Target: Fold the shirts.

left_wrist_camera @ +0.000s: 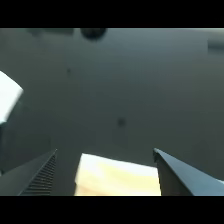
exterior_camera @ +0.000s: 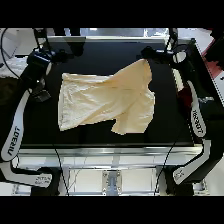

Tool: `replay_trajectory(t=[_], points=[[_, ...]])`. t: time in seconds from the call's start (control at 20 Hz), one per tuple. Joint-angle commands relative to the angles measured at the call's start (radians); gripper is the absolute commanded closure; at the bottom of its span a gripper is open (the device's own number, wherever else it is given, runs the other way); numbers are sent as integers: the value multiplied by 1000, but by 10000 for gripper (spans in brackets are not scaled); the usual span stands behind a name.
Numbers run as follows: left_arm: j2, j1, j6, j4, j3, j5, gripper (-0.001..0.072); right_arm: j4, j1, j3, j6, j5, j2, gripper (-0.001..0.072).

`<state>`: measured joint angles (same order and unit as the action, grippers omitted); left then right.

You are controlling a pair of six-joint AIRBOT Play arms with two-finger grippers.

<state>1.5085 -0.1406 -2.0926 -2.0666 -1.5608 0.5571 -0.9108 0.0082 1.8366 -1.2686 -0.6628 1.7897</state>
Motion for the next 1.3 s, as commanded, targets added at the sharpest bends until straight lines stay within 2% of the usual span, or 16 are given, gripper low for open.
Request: replay_trajectory(t=[0.0,0.05,0.15,0.25,0.3,0.4,0.55,0.65,0.75,0.8,0.9,1.0,1.05,1.1,1.15,1.25], points=[[-108,55,-40,2,-15,118,6,-245,-95,121,-95,-319,-15,95],[-150,69,-40,3,-14,198,6,-310,-136,134,-134,-481,-26,121],[-223,82,-33,-7,-5,380,7,-308,-203,107,-69,-763,-39,149],[-294,82,18,-26,74,494,8,-296,-235,5,-27,-864,-69,158],[-338,82,18,7,150,528,8,-282,-243,-81,-25,-848,-100,157],[-422,74,78,108,335,567,9,-214,-244,-325,10,-732,-186,156],[-507,60,93,140,594,563,9,-34,-243,-725,82,-545,-312,152],[-510,60,123,216,674,618,9,55,-244,-865,124,-511,-358,152],[-496,60,283,388,731,609,12,94,-244,-917,155,-523,-389,152],[-488,60,307,430,750,581,12,97,-244,-916,159,-537,-401,152],[-465,64,305,404,776,543,12,116,-244,-913,165,-541,-432,152],[-428,80,315,406,794,566,16,137,-244,-910,187,-541,-466,152],[-402,85,409,483,804,583,62,143,-244,-910,191,-537,-484,152],[-376,85,492,561,814,584,166,146,-244,-910,191,-529,-500,152],[-348,84,543,616,816,582,184,148,-244,-910,190,-523,-517,152],[-310,84,551,625,816,544,183,148,-244,-910,190,-525,-541,152]])
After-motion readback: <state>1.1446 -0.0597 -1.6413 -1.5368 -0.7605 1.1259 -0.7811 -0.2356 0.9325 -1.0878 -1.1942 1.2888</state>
